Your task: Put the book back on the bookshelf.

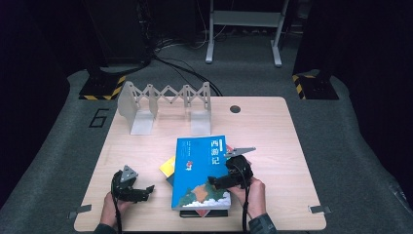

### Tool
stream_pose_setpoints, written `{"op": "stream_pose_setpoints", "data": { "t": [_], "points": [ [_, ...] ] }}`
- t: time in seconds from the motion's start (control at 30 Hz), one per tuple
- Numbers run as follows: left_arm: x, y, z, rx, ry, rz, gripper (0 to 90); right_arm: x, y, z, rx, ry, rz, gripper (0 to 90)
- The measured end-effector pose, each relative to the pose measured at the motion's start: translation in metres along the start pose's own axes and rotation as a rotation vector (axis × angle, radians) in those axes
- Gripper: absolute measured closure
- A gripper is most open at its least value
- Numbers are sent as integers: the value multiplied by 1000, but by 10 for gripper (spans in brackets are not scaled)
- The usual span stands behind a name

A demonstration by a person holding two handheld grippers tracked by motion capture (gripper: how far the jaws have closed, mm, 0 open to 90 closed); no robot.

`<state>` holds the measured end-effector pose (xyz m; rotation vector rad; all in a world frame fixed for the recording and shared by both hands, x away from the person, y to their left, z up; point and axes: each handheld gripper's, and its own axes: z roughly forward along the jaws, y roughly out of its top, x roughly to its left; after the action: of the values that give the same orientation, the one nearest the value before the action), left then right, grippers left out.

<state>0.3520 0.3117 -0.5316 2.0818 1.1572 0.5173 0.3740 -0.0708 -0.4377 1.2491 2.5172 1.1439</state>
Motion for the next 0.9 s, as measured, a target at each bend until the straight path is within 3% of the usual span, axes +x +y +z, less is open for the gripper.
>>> {"op": "stream_pose_setpoints", "data": {
  "t": [0.53, 0.57, 0.77, 0.9],
  "points": [
    [0, 0, 0, -5, 1, -2, 65, 1, 1, 0, 4, -8, 16, 69],
    [0, 0, 0, -5, 1, -2, 65, 0, 1, 1, 0, -10, 0, 70],
    [0, 0, 0, -5, 1, -2, 65, 1, 3, 1, 13, -6, 24, 77],
    [0, 0, 0, -3, 1, -2, 65, 1, 5, 3, 5, -9, 3, 78]
  ]
}}
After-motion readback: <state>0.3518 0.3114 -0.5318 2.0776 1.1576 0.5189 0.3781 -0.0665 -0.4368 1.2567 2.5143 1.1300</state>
